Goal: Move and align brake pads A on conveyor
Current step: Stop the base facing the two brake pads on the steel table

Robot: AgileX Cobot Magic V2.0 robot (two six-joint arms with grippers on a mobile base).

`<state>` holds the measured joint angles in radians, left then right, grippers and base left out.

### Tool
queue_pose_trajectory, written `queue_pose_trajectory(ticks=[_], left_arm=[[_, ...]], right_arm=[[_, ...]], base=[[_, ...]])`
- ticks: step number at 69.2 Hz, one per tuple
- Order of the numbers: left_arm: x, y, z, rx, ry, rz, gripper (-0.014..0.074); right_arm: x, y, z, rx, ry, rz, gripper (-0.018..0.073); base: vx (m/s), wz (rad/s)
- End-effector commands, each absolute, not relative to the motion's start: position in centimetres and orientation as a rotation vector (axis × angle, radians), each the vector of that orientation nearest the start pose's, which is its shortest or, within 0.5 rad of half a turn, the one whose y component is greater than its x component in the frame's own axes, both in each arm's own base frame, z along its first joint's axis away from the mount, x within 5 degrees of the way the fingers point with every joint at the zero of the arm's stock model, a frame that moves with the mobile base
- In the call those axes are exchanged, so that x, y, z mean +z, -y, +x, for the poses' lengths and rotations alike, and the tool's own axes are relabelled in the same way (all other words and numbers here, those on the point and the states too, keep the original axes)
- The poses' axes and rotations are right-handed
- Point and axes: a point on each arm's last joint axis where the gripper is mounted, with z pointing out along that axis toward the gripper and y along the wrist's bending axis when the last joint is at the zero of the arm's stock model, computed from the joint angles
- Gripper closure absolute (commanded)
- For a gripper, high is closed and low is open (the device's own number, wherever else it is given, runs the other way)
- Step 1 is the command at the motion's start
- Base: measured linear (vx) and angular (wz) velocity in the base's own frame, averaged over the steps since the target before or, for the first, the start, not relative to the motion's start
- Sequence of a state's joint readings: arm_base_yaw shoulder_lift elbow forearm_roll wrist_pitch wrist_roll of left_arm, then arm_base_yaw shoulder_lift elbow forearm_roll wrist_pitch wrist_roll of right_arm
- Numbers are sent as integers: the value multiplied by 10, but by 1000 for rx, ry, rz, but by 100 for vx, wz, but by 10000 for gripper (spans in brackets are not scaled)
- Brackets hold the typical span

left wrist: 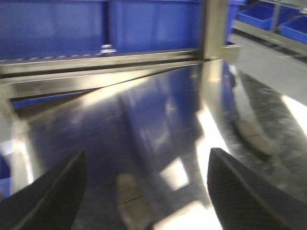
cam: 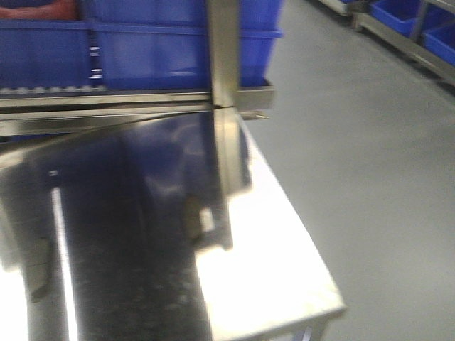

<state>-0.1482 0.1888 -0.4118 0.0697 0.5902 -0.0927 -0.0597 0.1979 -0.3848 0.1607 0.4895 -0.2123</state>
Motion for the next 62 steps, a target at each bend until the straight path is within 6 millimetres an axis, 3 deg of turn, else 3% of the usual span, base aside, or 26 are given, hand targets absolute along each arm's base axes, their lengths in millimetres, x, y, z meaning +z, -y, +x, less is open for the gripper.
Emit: queue_pose_trajectory(ticks=[1, 28, 62], left_arm=[[299, 5, 51, -109, -1769, 78, 83], [299, 5, 51, -109, -1769, 78, 83], [299, 5, 51, -109, -1769, 78, 83]], right_arm=[[301, -2, 56, -46, -1689, -55, 125], [301, -2, 56, -46, -1687, -55, 125], [301, -2, 56, -46, -1687, -55, 125]], base=[[15, 79], [10, 63], [-1, 2]])
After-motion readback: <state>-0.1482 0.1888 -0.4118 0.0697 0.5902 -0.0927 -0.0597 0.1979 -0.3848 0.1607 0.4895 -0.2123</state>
